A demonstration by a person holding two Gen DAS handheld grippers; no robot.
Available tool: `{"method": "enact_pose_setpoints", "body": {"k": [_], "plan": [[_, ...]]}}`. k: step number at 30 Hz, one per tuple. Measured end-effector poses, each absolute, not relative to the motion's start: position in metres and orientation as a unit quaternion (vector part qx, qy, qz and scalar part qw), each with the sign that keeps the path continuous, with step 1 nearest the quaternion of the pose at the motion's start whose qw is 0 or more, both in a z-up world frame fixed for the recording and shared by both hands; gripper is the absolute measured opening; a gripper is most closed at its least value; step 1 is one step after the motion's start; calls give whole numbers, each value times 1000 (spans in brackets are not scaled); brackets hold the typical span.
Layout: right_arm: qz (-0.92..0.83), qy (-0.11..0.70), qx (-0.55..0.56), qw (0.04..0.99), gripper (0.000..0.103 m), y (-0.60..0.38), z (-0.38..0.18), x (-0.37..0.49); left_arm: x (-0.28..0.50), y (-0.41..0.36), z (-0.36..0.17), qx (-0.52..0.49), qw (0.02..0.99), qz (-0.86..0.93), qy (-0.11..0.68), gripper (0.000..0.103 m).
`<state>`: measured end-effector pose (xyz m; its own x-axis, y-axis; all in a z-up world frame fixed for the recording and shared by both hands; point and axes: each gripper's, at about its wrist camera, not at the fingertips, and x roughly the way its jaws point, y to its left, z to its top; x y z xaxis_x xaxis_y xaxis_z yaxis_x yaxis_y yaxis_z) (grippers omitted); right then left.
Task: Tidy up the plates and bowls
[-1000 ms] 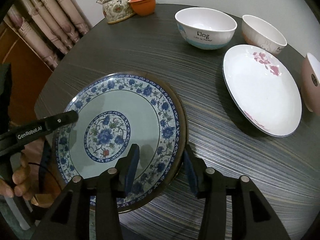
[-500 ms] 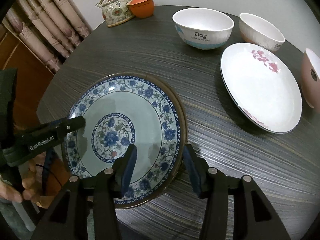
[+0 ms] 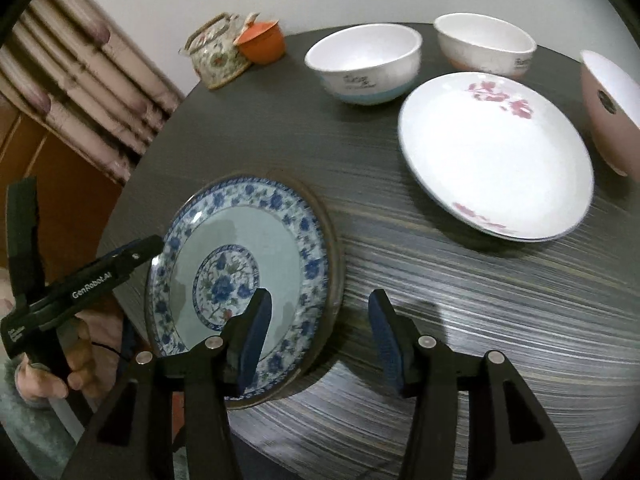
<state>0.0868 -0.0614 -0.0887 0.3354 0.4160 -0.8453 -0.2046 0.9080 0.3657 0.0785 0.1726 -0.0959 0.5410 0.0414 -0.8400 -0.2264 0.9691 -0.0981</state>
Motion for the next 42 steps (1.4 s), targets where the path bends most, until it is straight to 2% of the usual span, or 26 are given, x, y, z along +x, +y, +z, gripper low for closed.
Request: {"method": "enact_pose_setpoints", "body": {"k": [13,22,29,42], "plan": [[128,493,161,846,49,-170,-77,87,79,164,-99,-115,868,67,479,42],[91,479,160,858,49,-220,-86,110,105,96,-78,-138,867,-28,479,42],[95,474,166,859,38,-234,-93,132,147,36,-91,-137,853,-67,500,42],[104,487,182,848,29,-249,-109,163,199,-2,-124,-172,821,-83,538,42]]}}
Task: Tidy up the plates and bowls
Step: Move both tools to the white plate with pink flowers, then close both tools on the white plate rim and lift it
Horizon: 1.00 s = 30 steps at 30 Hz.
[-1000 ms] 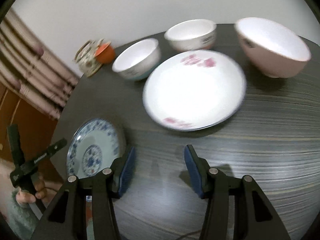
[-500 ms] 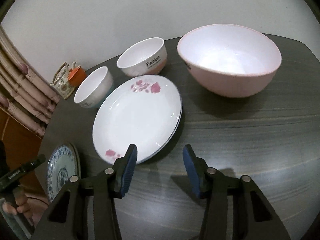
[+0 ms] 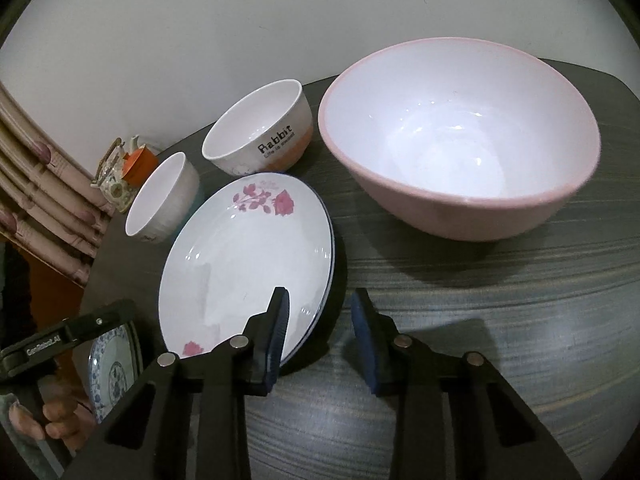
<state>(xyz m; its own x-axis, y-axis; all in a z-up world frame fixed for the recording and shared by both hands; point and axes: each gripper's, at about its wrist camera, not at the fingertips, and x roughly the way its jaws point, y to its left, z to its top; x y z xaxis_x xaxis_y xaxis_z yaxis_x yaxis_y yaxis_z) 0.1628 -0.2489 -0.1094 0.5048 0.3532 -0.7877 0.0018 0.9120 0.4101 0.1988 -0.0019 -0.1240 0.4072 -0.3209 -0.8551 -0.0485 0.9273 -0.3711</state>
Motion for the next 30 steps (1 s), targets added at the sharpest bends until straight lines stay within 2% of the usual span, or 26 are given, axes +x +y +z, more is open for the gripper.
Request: {"method": "enact_pose_setpoints", "body": {"k": [9,13,19,30], "plan": [[112,491,181,845,23,-247,-114,177,219,-11,-140,-186,805,-91,556,42],[112,495,183,842,22,-248,-117,181,225,-13,-147,-197,796,-96,564,29],[114,499,188,838,22,-250,-121,184,232,-16,-152,-199,794,-95,567,21],[118,510,188,831,14,-249,-128,194,231,-21,-153,-185,798,-97,566,15]]}}
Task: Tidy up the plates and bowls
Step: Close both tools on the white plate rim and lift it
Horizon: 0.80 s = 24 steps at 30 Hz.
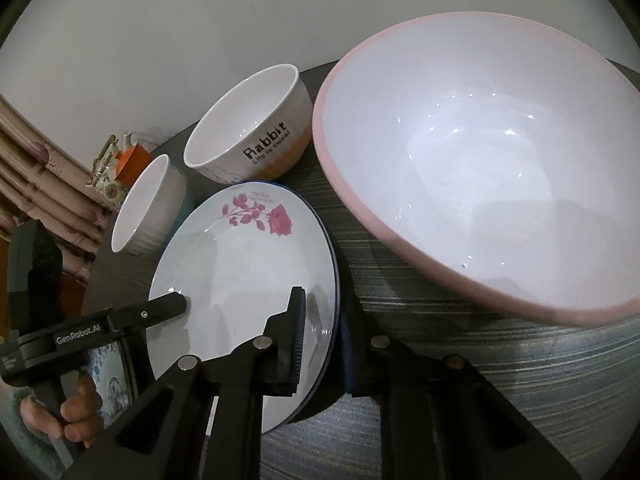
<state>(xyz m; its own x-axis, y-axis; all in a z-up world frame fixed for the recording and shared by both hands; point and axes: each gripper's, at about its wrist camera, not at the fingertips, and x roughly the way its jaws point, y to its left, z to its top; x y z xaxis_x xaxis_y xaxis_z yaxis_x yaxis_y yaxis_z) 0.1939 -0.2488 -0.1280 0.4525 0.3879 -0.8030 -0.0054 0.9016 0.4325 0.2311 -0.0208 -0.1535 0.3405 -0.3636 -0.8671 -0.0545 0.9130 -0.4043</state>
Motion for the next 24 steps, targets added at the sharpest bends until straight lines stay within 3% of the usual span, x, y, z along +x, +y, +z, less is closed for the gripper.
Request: {"method": "enact_pose_setpoints", "body": {"k": [24], "plan": [[108,518,198,825,12,-239,-126,162,183,-31,-158,-156,790,-116,581,14]]}}
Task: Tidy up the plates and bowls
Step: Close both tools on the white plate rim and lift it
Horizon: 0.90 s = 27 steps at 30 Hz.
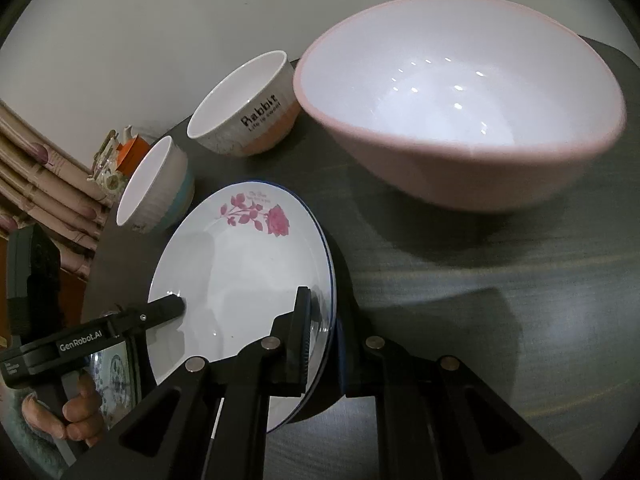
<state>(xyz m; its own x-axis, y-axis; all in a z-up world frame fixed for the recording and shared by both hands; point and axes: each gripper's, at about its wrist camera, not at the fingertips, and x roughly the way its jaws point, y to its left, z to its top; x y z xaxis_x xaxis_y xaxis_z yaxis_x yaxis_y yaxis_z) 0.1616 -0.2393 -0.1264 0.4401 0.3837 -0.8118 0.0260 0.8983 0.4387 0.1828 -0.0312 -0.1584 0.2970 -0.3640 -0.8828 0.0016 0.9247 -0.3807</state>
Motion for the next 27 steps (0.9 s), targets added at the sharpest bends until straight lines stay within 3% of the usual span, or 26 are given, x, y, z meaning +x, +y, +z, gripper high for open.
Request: {"method": "enact_pose_setpoints", "body": {"k": [27], "plan": [[101,575,189,789,12,-235,-126,60,126,-37,-152,-131,764,-122,619,14]]}}
